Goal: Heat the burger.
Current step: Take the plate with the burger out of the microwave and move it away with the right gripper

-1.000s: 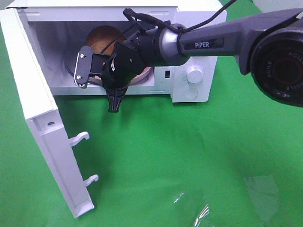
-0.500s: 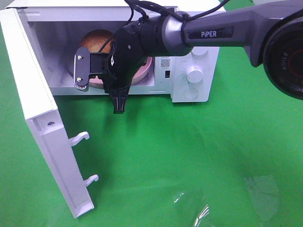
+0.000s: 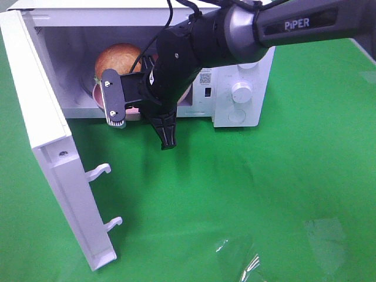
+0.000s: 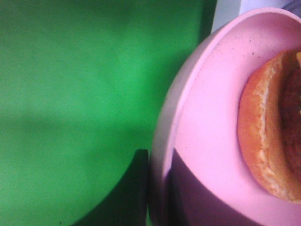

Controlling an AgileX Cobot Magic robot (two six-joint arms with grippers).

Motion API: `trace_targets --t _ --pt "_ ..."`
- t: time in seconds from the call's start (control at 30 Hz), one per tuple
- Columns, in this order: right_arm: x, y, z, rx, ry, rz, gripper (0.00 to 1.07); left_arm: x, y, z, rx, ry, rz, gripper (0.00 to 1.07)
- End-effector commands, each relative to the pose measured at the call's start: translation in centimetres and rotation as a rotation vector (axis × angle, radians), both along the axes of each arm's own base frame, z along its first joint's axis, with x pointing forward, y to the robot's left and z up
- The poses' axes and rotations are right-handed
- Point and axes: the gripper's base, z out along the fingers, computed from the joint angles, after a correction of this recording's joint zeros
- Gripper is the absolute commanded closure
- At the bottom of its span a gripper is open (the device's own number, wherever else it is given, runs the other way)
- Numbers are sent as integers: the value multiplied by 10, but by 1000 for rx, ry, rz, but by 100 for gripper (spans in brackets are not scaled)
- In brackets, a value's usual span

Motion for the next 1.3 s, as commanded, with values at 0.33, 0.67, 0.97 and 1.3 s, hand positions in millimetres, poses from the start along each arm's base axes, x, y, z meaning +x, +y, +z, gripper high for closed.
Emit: trace_targets --t 0.33,0.67,0.97,1.3 --pt "-12 -8 43 98 -100 130 107 -2 -1 0 -7 -21 1 10" --pt "-18 -10 55 132 -96 122 107 -2 -1 0 -7 -21 1 10" --pt "-34 -25 48 125 -95 119 107 -2 -1 0 -7 -21 1 10" --pt "-52 -42 47 119 -92 115 107 -2 -1 0 -7 -21 1 10"
